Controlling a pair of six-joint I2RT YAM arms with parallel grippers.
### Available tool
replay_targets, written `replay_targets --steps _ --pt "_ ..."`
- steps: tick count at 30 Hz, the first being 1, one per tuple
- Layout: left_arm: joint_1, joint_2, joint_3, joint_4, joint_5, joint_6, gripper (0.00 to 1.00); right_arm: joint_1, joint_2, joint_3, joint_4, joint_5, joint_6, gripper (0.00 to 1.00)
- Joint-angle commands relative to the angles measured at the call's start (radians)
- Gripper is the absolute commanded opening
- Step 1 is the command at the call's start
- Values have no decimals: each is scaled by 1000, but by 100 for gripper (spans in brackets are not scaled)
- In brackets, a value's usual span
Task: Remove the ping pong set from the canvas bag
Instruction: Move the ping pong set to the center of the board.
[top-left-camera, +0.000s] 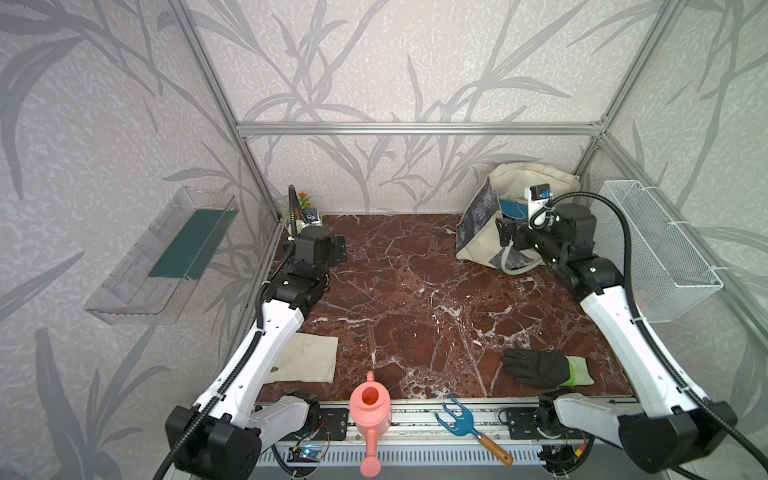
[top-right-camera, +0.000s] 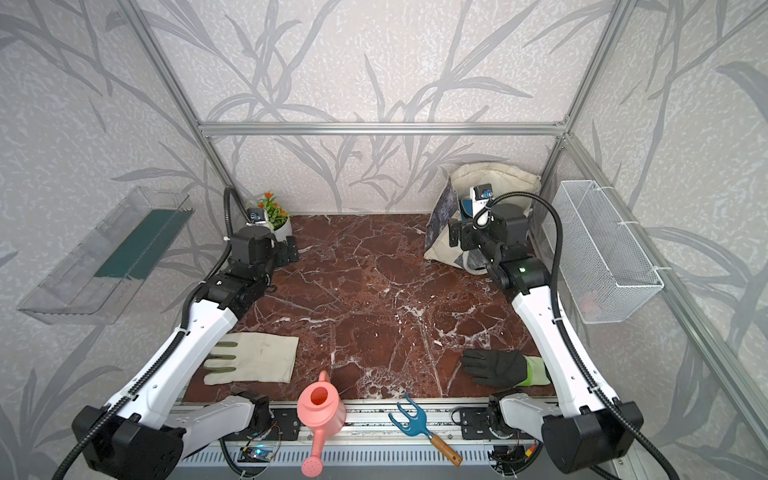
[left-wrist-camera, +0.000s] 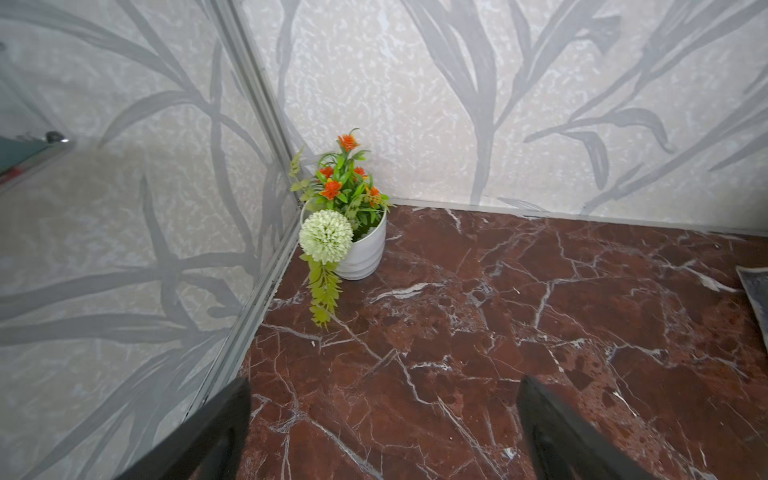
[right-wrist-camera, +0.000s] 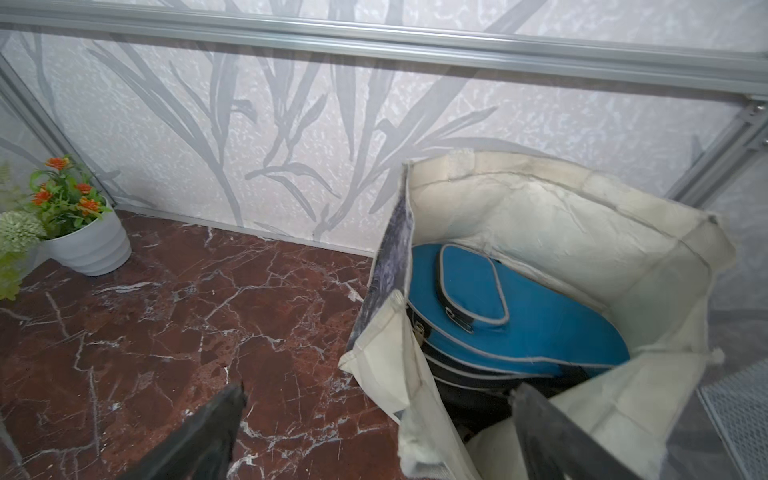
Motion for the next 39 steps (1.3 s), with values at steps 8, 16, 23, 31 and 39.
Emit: replay_targets --steps 8,16,23,31,39 --pt "-80 67 90 -194 82 -2 99 9 528 557 -401 -1 -36 94" --pt "-89 66 79 -200 85 7 99 24 789 881 -585 -17 -20 21" --pt "-88 63 75 -195 83 8 99 174 819 1013 -700 -2 -51 0" --pt "-89 76 76 -182 85 30 99 413 793 1045 -646 3 22 0" --pt "-87 57 59 -175 40 47 99 548 897 1253 -700 -55 88 0"
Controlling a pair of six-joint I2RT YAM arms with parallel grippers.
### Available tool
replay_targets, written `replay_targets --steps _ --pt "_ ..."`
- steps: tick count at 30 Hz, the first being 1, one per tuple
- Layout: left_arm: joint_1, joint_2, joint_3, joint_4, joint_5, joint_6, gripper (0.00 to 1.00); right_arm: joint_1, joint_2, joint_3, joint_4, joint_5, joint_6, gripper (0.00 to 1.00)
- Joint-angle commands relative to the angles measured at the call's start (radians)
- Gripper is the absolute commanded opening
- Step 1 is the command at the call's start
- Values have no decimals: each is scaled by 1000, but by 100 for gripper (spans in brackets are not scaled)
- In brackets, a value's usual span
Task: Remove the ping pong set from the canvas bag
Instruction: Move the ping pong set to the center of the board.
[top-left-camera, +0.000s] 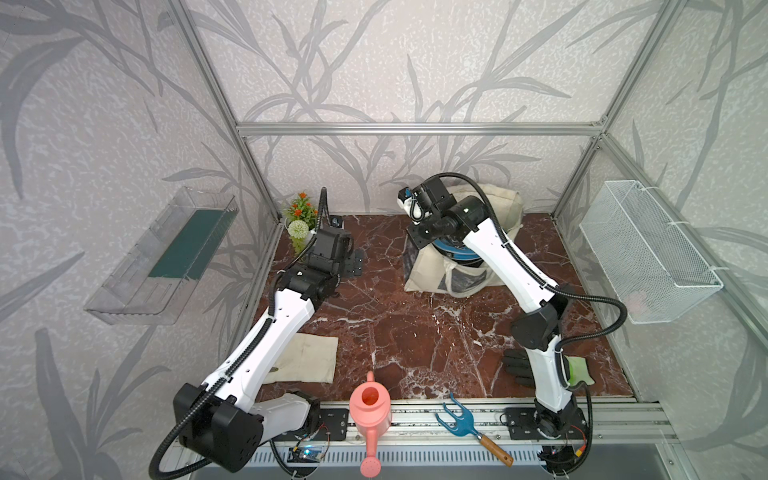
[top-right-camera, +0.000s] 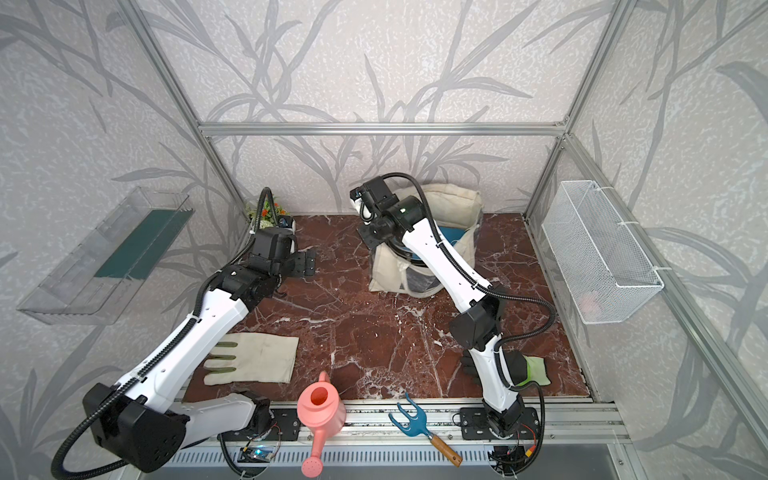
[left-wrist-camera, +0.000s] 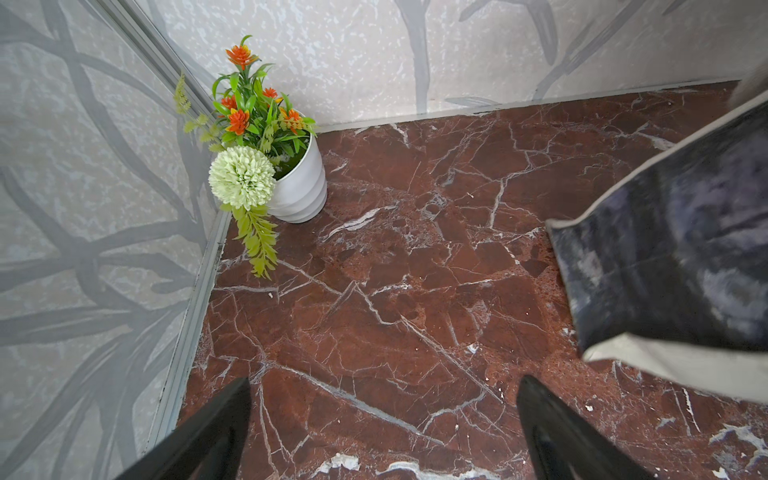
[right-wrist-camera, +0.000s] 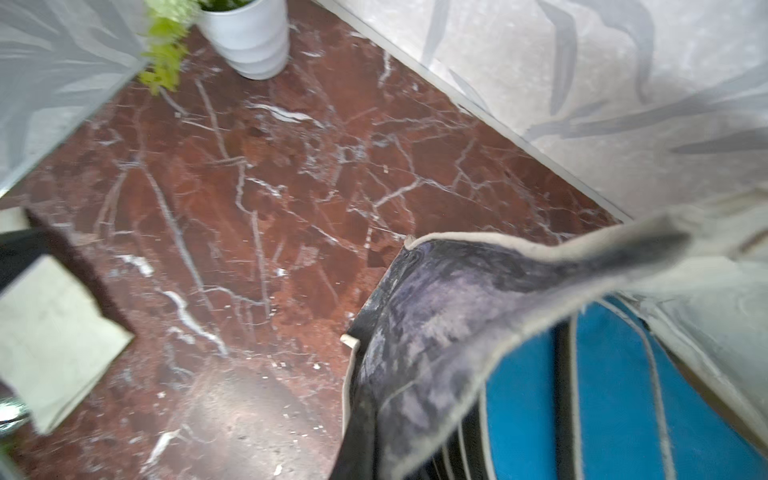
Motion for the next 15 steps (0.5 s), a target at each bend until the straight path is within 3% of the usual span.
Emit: replay_targets --steps 1,4,5,7,9,10,11,15 --pt "-3 -12 8 4 -28 23 99 44 25 149 30 -80 47 0" --pt "-2 -11 16 -6 -13 21 99 46 67 210 -3 -77 52 1" --pt "-3 -12 18 -10 -6 20 99 45 69 215 -9 -76 47 13" --pt "-3 -15 20 -16 3 18 99 42 60 214 -15 -89 37 53" --pt "-3 -20 26 -24 11 18 99 37 41 214 -19 -97 23 87" --pt "-3 -23 31 -29 15 17 99 34 32 217 -19 -102 18 95" --pt "-3 -26 42 -40 24 18 99 27 16 223 -23 -104 11 99" --pt "-4 -45 145 -128 74 11 99 -13 -51 269 -75 -92 -13 99"
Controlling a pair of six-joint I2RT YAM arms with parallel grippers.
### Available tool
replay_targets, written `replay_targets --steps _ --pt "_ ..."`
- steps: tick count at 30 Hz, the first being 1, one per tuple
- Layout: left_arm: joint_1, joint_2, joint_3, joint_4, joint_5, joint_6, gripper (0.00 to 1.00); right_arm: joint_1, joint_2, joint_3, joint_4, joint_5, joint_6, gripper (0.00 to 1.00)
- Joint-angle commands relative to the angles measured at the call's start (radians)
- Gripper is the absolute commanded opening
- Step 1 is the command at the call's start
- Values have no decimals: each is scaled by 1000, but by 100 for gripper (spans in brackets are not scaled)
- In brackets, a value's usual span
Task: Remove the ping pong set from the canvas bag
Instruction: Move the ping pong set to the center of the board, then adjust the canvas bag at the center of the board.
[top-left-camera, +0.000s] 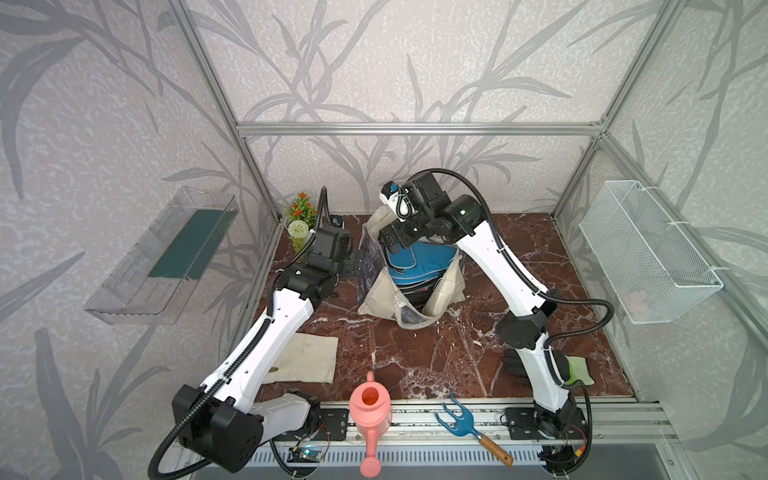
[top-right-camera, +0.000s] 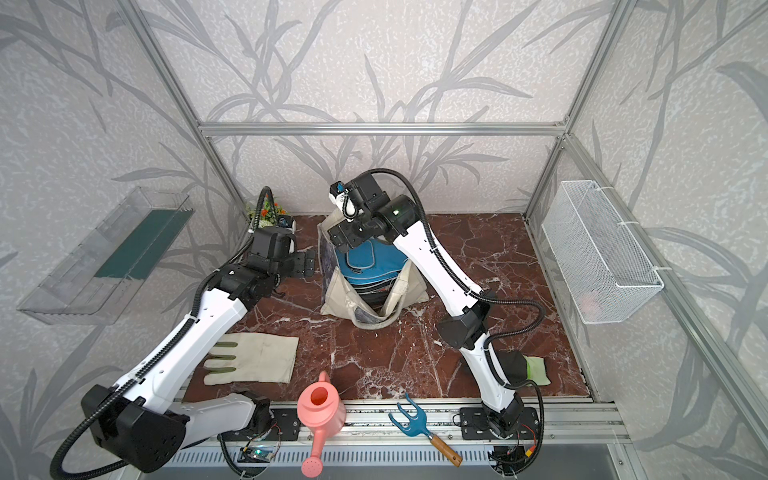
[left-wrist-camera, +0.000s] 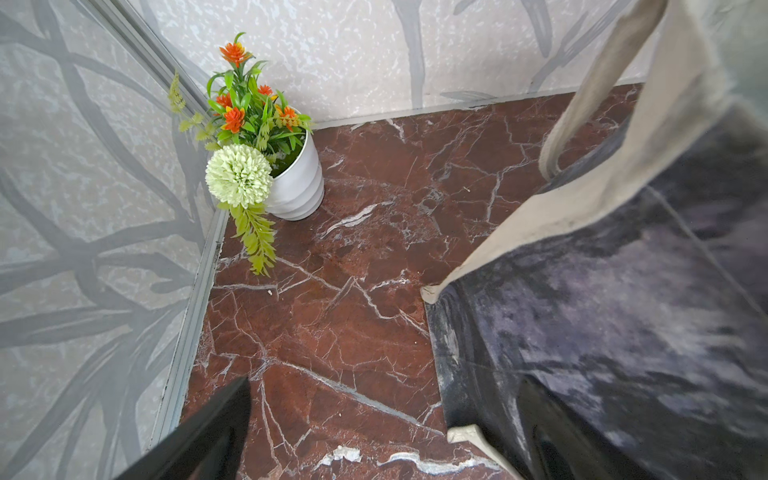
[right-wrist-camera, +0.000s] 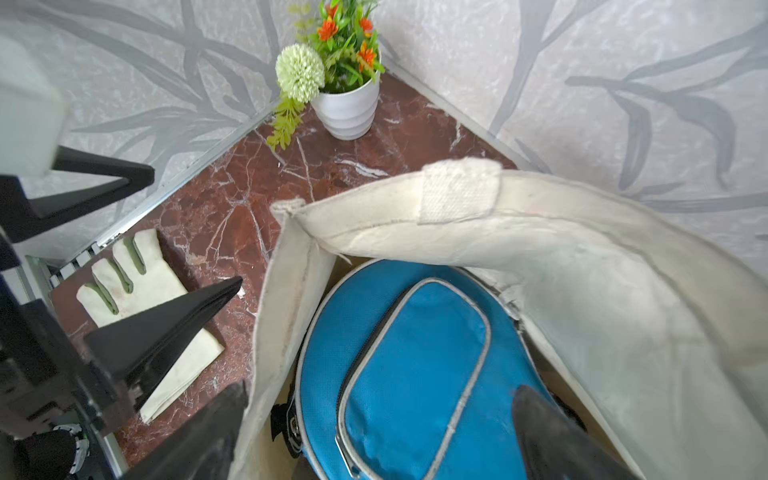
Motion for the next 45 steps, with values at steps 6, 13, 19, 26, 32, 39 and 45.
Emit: replay_targets --steps 6,13,19,26,32,39,45 --pt "-21 -39 305 -175 148 -62 99 -69 -308 -163 -32 231 -68 99" --pt "-42 127 350 -168 202 -141 99 -255 -576 -673 198 165 7 99" --pt "-52 265 397 -119 208 -152 99 -330 -567 -799 258 19 39 99" --pt "-51 401 501 -124 221 -152 99 -329 -472 -810 327 -67 81 99" --pt "-50 477 567 -154 206 -145 99 -332 -380 -778 325 -44 81 99" --pt "-48 522 581 -196 183 -139 43 -338 -357 -767 315 -41 53 44" --pt "-34 584 668 -219 210 -86 0 -340 -364 -693 263 -31 1 0"
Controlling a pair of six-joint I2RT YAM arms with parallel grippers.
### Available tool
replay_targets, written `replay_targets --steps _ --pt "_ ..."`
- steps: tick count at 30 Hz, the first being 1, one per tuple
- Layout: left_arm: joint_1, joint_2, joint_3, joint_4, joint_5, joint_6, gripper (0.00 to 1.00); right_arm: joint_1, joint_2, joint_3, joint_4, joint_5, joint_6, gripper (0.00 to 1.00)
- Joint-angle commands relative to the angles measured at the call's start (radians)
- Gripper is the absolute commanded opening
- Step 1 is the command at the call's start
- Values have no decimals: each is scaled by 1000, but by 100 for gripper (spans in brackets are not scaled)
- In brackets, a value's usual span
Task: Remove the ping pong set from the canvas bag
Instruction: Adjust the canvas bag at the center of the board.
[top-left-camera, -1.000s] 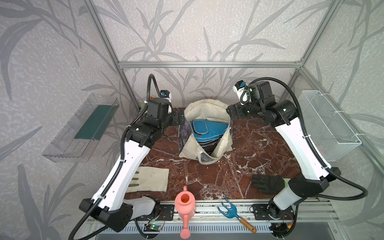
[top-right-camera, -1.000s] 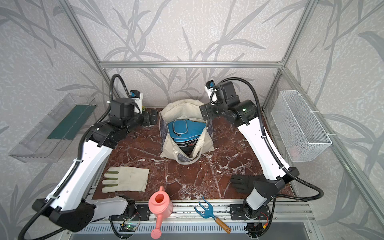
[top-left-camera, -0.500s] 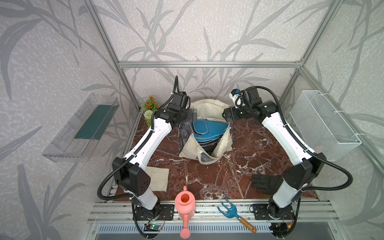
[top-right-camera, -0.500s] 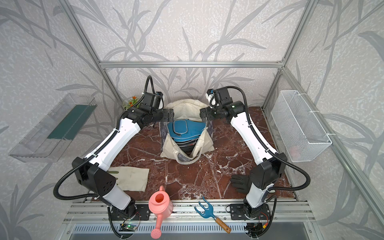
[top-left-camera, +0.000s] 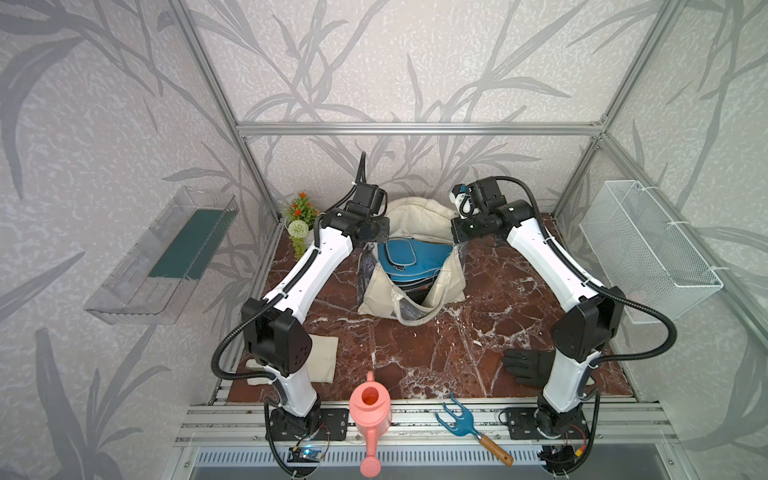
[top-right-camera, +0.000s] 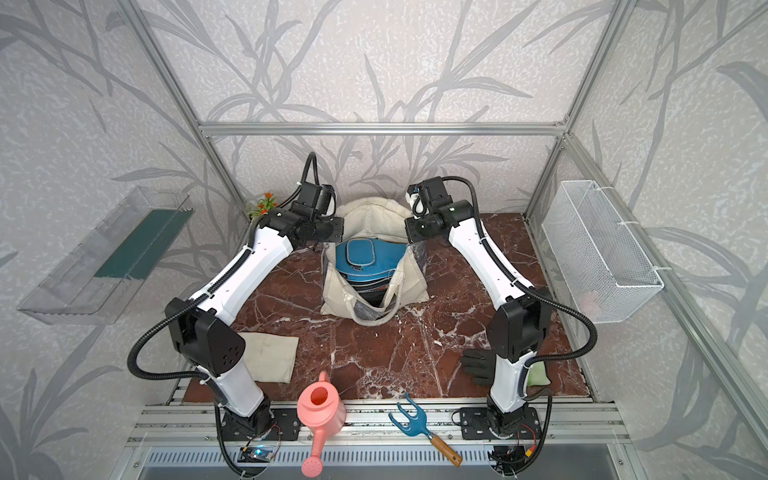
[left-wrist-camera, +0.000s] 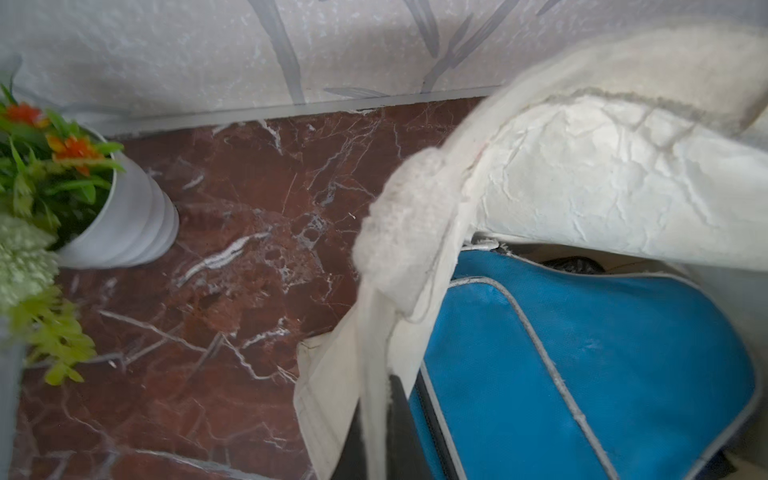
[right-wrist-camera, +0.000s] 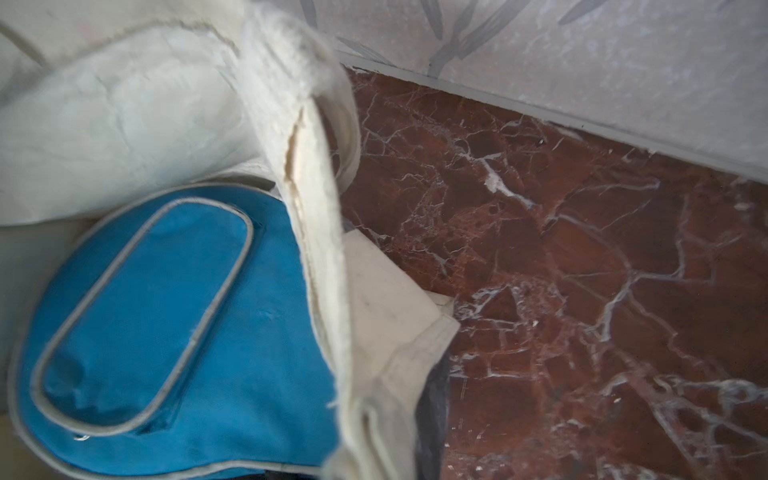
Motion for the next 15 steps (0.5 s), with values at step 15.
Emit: replay_targets --steps 15 --pt "88 296 728 -46 -24 272 0 -19 93 387 -44 -3 -181 0"
